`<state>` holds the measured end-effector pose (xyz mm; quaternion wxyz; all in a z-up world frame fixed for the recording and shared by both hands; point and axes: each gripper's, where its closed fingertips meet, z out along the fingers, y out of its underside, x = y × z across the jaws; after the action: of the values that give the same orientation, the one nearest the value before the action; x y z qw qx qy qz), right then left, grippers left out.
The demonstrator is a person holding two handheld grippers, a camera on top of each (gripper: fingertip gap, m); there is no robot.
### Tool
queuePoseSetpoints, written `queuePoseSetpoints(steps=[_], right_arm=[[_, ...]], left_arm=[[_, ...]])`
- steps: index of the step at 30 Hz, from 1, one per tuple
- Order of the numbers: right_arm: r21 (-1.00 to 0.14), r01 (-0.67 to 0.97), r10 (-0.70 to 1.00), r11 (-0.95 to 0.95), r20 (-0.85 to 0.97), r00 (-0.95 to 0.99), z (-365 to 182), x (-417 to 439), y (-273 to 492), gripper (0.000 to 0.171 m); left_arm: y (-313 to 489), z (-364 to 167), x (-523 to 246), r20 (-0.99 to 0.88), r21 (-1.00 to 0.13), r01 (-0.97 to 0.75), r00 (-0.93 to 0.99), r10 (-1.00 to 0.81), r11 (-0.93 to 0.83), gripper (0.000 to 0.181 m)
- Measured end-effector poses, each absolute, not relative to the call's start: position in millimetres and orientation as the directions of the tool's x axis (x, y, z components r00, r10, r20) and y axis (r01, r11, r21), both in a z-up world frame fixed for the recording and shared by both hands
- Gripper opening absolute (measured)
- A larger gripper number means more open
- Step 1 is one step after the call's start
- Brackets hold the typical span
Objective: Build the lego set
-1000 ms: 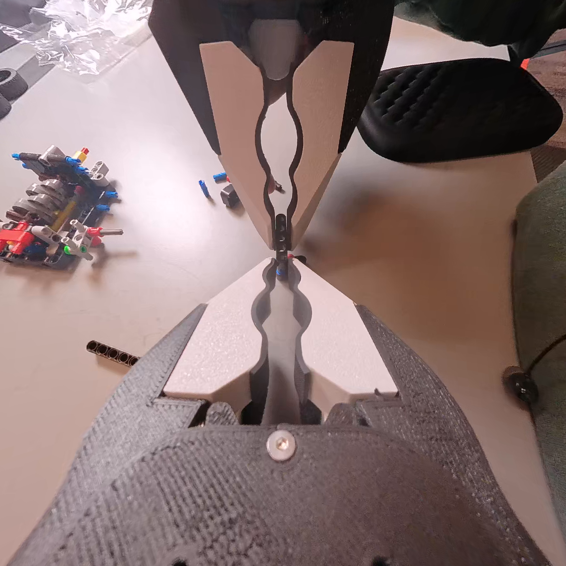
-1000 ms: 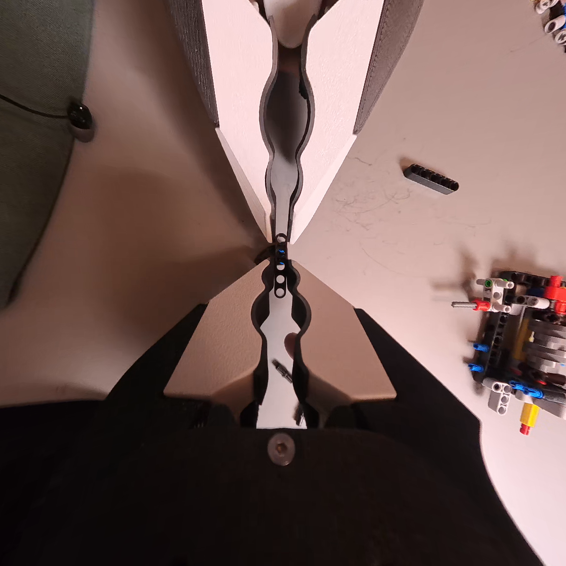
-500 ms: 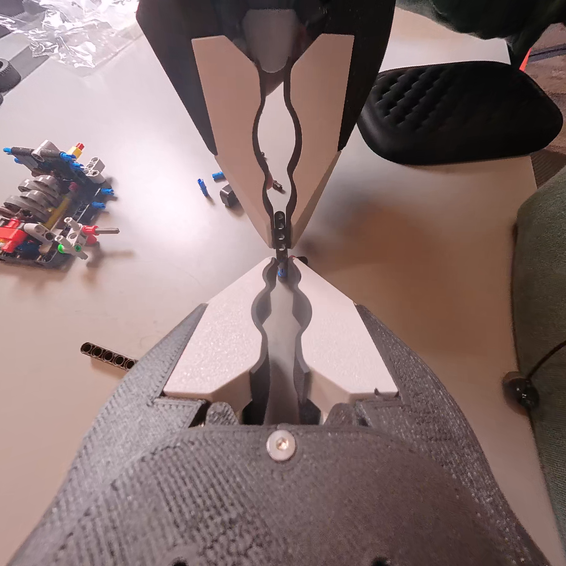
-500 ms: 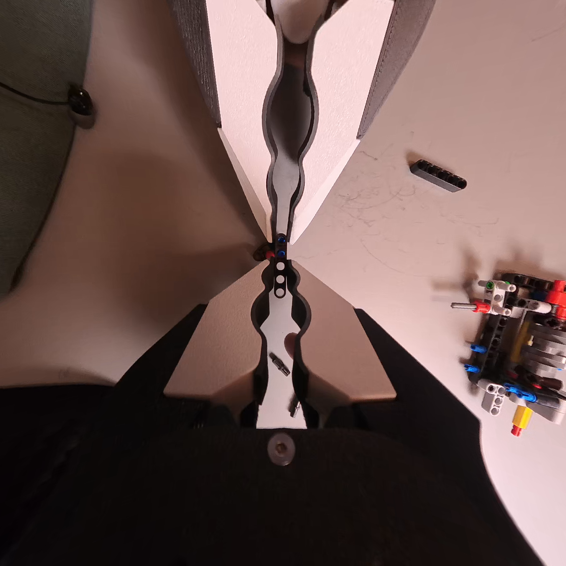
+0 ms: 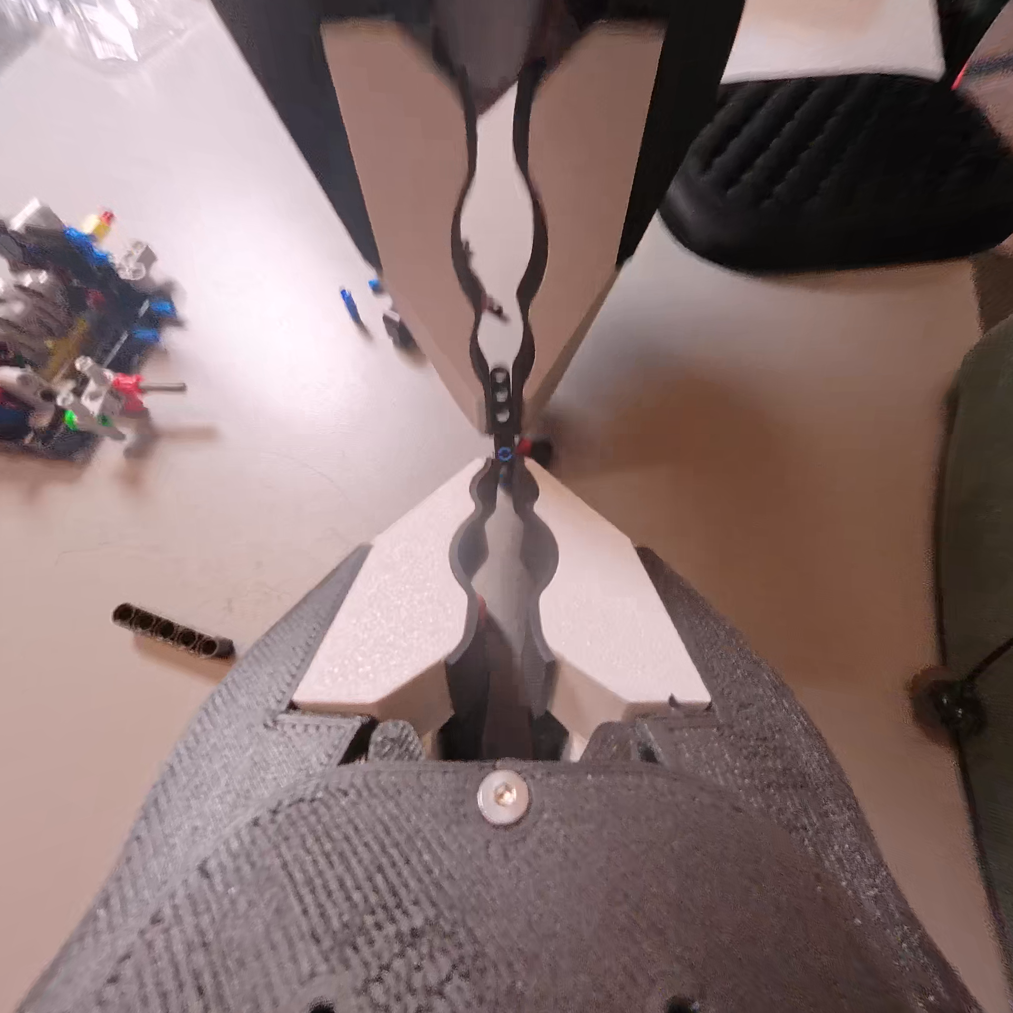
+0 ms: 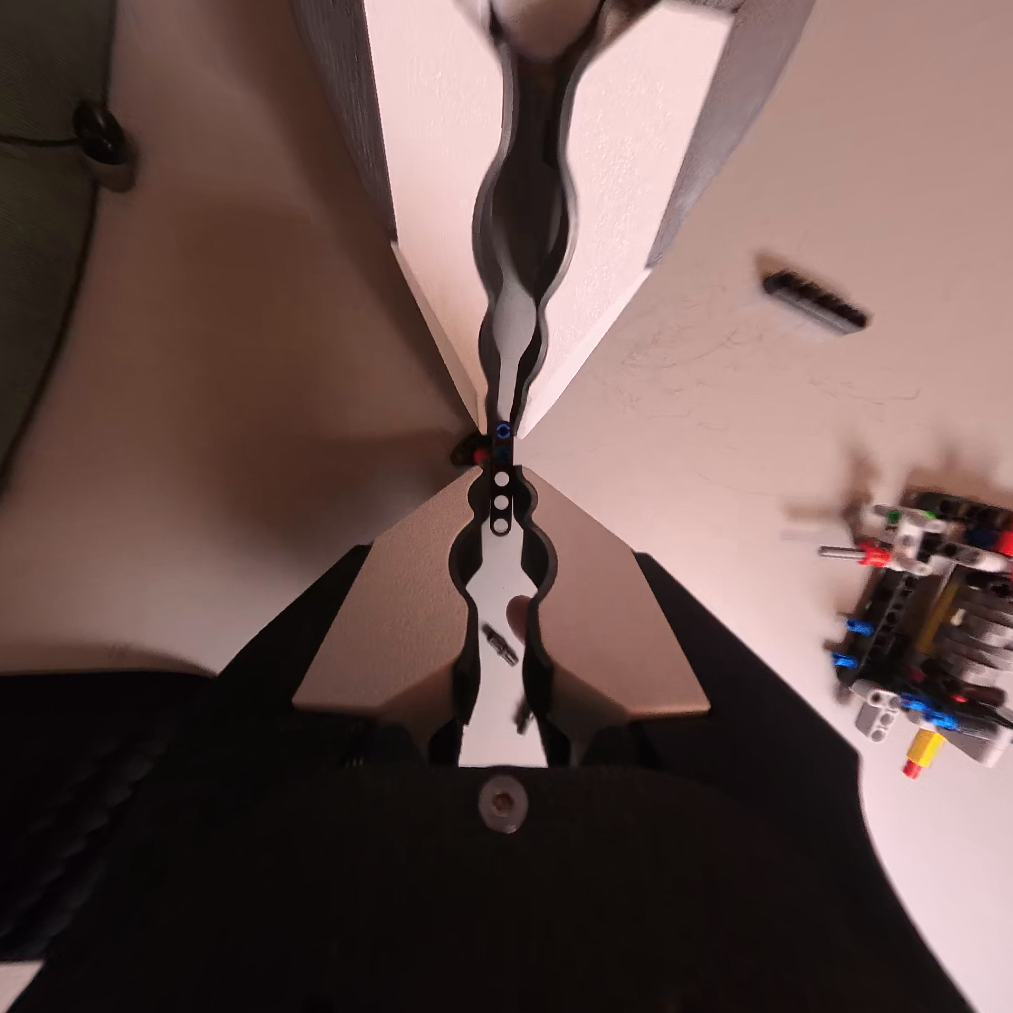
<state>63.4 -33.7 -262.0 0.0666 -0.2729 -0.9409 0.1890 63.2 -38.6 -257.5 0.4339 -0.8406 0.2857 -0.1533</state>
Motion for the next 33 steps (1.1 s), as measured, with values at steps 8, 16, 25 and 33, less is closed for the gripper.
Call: queuePoseSetpoints(steps=[8,16,25,33], right_arm=[[-0.416,0.493,0.546,0.764,0.009,-0.838,-262.6,61.9,-33.6,0.004],[-0.466,0.497,0.566,0.732,0.009,-0.824,-262.5,60.0,-35.5,0.004],[-0.559,0.529,0.651,0.638,0.024,-0.759,-262.8,59.4,-31.0,0.016],[-0.608,0.49,0.647,0.625,0.052,-0.761,-255.6,55.7,-38.2,0.004]], left_arm=[[-38.1,-257.9,61.9,0.004,-0.811,-0.359,0.787,-0.617,-0.462,0.005],[-39.7,-256.7,60.6,0.027,-0.817,-0.341,0.783,-0.622,-0.464,0.005],[-41.8,-260.6,59.9,0.011,-0.806,-0.368,0.775,-0.632,-0.465,0.005],[-42.3,-255.1,60.9,0.024,-0.817,-0.352,0.77,-0.638,-0.456,0.017]])
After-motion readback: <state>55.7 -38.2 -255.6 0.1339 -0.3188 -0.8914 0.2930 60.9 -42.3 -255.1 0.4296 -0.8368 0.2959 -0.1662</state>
